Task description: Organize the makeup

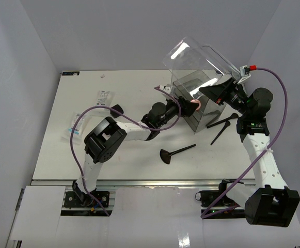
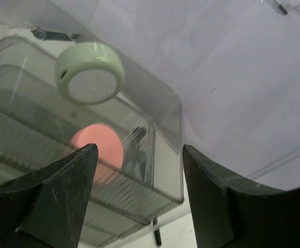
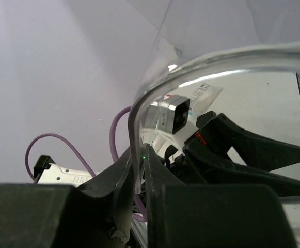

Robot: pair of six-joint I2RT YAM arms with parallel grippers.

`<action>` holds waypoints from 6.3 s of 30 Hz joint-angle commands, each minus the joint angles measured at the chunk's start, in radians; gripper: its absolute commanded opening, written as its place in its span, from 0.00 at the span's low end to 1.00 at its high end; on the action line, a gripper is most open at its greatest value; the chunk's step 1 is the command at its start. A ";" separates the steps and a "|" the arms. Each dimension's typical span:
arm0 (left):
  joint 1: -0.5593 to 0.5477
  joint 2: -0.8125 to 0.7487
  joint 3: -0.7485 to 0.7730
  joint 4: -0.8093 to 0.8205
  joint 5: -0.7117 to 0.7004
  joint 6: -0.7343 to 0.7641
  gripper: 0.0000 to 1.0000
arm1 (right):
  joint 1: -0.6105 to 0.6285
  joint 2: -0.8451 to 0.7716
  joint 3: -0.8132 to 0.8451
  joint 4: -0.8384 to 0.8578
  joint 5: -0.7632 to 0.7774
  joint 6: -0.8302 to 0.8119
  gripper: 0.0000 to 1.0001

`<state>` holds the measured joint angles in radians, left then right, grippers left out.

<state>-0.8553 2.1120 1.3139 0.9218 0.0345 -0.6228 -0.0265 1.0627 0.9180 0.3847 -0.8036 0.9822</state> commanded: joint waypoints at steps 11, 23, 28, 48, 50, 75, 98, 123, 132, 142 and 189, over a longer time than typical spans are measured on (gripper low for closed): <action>0.011 -0.498 -0.359 -0.457 -0.100 0.237 0.90 | 0.002 -0.052 -0.013 0.074 -0.037 -0.021 0.15; 0.375 -0.675 -0.384 -1.067 -0.086 0.209 0.98 | 0.000 -0.066 -0.022 0.073 -0.030 -0.026 0.16; 0.540 -0.570 -0.317 -1.193 -0.098 0.155 0.98 | 0.000 -0.072 -0.028 0.081 -0.031 -0.017 0.16; 0.582 -0.162 0.129 -1.445 -0.251 0.003 0.98 | 0.000 -0.066 -0.041 0.112 -0.036 0.001 0.16; 0.584 -0.109 0.170 -1.496 -0.280 -0.028 0.98 | 0.000 -0.067 -0.043 0.114 -0.037 0.003 0.16; 0.565 -0.151 0.177 -1.456 -0.196 0.005 0.34 | -0.001 -0.082 -0.053 0.120 -0.039 0.010 0.16; 0.227 -0.485 -0.407 -0.134 0.262 0.171 0.14 | -0.006 -0.087 -0.024 0.127 -0.047 0.030 0.16; 0.054 -0.014 0.090 0.064 0.089 0.269 0.25 | -0.006 -0.089 -0.018 0.184 -0.059 0.102 0.16; 0.045 0.048 0.129 0.014 0.086 0.272 0.51 | -0.009 -0.103 -0.031 0.184 -0.057 0.105 0.16; 0.042 0.036 0.126 -0.021 0.113 0.286 0.98 | -0.015 -0.112 -0.041 0.181 -0.055 0.104 0.16; 0.596 -0.770 -0.426 -1.278 -0.238 0.137 0.98 | -0.018 -0.125 -0.080 0.151 -0.043 0.056 0.16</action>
<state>-0.3028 1.3088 0.8524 -0.1416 -0.1956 -0.3931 -0.0502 0.9711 0.8338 0.4587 -0.8185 1.0467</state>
